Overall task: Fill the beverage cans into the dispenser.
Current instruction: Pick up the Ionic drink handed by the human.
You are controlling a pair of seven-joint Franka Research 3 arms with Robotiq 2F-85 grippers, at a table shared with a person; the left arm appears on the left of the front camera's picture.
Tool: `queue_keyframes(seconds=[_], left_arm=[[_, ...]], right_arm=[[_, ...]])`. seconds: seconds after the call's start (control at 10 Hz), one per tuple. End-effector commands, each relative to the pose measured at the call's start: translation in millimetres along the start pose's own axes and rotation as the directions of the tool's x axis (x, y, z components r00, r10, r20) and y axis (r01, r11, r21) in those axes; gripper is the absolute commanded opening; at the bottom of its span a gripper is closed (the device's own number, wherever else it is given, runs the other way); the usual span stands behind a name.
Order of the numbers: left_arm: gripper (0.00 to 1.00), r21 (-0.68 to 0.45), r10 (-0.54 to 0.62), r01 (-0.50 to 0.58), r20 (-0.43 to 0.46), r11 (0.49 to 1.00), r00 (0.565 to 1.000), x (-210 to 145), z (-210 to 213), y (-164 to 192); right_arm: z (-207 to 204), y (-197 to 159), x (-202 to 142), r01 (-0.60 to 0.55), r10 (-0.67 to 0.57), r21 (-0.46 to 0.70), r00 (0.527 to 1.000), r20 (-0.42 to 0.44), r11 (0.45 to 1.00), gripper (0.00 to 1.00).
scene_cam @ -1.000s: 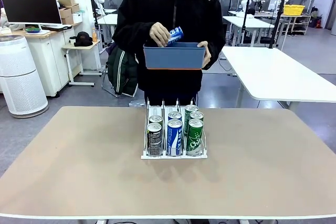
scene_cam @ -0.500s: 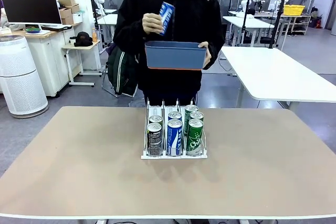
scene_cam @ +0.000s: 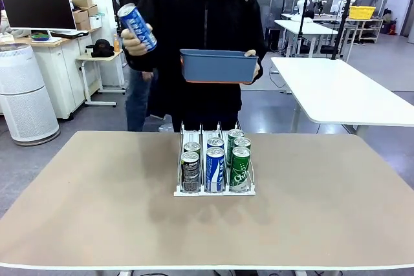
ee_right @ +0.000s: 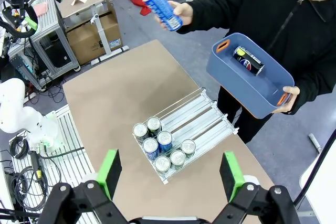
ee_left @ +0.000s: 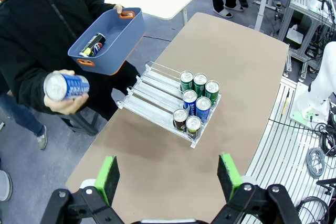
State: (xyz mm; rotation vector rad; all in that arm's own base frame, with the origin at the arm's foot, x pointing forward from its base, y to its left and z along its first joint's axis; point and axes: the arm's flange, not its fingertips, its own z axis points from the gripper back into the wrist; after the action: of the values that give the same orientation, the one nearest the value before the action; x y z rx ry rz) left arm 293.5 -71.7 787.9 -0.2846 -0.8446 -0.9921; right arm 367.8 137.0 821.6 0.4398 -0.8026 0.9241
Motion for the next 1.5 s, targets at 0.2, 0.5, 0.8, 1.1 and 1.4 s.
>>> queue_keyframes(seconds=[0.2, 0.5, 0.8, 1.1, 1.4], left_arm=[[1.0, 0.005, 0.004, -0.004, -0.002, 1.0, 1.0, -0.5, 0.1, 0.8], [1.0, 0.005, 0.004, -0.004, -0.002, 1.0, 1.0, -0.5, 0.1, 0.8], [1.0, 0.005, 0.004, -0.004, -0.002, 1.0, 1.0, -0.5, 0.1, 0.8], [1.0, 0.0, 0.0, 0.0, 0.0, 1.0, 1.0, 0.0, 0.0, 0.0], [1.0, 0.001, 0.053, -0.053, -0.1, 0.999, 0.994, 16.0, -17.7, 22.4]], right_arm=[[-0.4, 0.5, -1.4, 0.0, 0.0, 0.001, 1.0, -0.002, 1.0, 1.0], [-0.4, 0.5, -1.4, 0.0, 0.0, 0.001, 1.0, -0.002, 1.0, 1.0], [-0.4, 0.5, -1.4, 0.0, 0.0, 0.001, 1.0, -0.002, 1.0, 1.0], [-0.4, 0.5, -1.4, 0.0, 0.0, 0.001, 1.0, -0.002, 1.0, 1.0], [-0.4, 0.5, -1.4, 0.0, 0.0, 0.001, 1.0, -0.002, 1.0, 1.0]])
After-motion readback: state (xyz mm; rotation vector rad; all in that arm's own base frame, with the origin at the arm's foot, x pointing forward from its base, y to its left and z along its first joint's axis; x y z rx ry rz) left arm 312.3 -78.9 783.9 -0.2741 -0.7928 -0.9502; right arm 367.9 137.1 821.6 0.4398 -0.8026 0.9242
